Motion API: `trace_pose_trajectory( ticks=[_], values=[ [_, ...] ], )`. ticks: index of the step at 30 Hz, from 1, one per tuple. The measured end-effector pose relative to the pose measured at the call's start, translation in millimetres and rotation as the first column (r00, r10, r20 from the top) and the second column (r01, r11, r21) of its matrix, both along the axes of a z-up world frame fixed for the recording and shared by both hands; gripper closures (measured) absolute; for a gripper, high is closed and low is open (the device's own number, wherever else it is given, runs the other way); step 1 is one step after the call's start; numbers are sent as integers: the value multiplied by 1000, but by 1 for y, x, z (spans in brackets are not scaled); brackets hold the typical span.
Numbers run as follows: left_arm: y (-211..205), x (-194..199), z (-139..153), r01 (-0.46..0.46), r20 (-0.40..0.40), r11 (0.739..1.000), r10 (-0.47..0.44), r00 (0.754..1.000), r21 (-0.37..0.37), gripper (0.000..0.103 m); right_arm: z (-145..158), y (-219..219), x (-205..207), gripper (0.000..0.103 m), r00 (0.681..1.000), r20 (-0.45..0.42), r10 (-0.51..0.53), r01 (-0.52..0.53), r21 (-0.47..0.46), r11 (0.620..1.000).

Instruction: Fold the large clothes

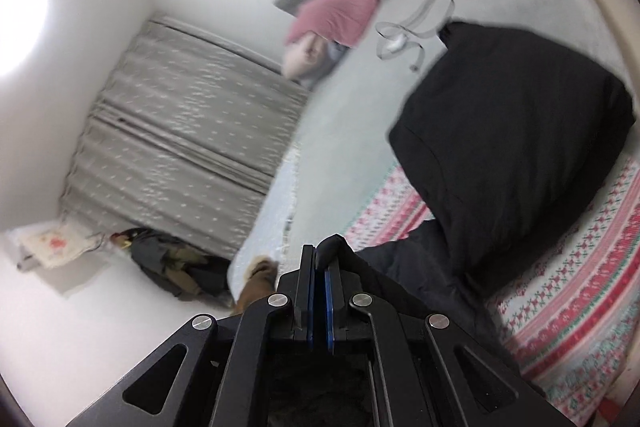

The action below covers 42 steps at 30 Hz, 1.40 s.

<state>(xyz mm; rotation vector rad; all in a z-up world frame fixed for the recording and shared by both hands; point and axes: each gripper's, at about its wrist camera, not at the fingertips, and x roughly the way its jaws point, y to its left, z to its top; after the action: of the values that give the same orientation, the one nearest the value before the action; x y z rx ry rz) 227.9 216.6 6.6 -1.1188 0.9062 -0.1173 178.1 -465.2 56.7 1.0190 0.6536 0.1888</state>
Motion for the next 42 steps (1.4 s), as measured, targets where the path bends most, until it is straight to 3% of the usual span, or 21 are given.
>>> trace_pose_trajectory(
  ticks=[5,10,15,20,22,28,30,32,35,37,39,41,42],
  values=[
    [5,32,-37,-1,-86,1000,1,996,1,92,-39,8,46,100,995,-97,-4,3,-11,1000],
    [5,56,-53,-12,-143,1000,15,990,21,86,-60,7,70,98,990,-140,-20,20,-6,1000],
    [2,64,-58,1,-172,996,15,985,91,79,-83,8,86,96,977,-203,-58,54,-26,998],
    [5,67,-51,0,-138,991,19,990,136,59,-96,8,96,95,970,-229,-83,80,-26,996],
    [7,66,-46,-9,-113,987,27,993,158,55,-96,10,97,94,969,-231,-89,82,-40,996],
    [11,63,-42,-41,-78,978,58,995,203,55,-88,12,97,93,964,-234,-124,103,-101,989],
    [8,62,-38,-32,-70,974,49,996,222,55,-85,9,93,88,963,-231,-142,118,-113,987],
    [7,57,-30,-18,-48,968,31,998,252,55,-82,4,88,70,957,-229,-180,153,-131,979],
    [6,46,-12,-13,2,950,14,1000,313,55,-64,-1,73,69,958,-194,-209,177,-174,969],
    [-1,39,-1,11,35,924,-26,999,382,54,-41,15,67,69,981,-150,-120,79,-257,963],
    [-17,33,5,99,35,875,-131,991,474,55,-17,56,63,68,990,-126,67,-111,-387,915],
    [-32,29,4,192,16,838,-233,972,511,55,-6,107,53,68,949,-131,288,-316,-468,826],
    [-42,26,1,245,6,824,-288,958,511,55,-6,140,44,69,888,-136,439,-447,-474,759]
  ],
)
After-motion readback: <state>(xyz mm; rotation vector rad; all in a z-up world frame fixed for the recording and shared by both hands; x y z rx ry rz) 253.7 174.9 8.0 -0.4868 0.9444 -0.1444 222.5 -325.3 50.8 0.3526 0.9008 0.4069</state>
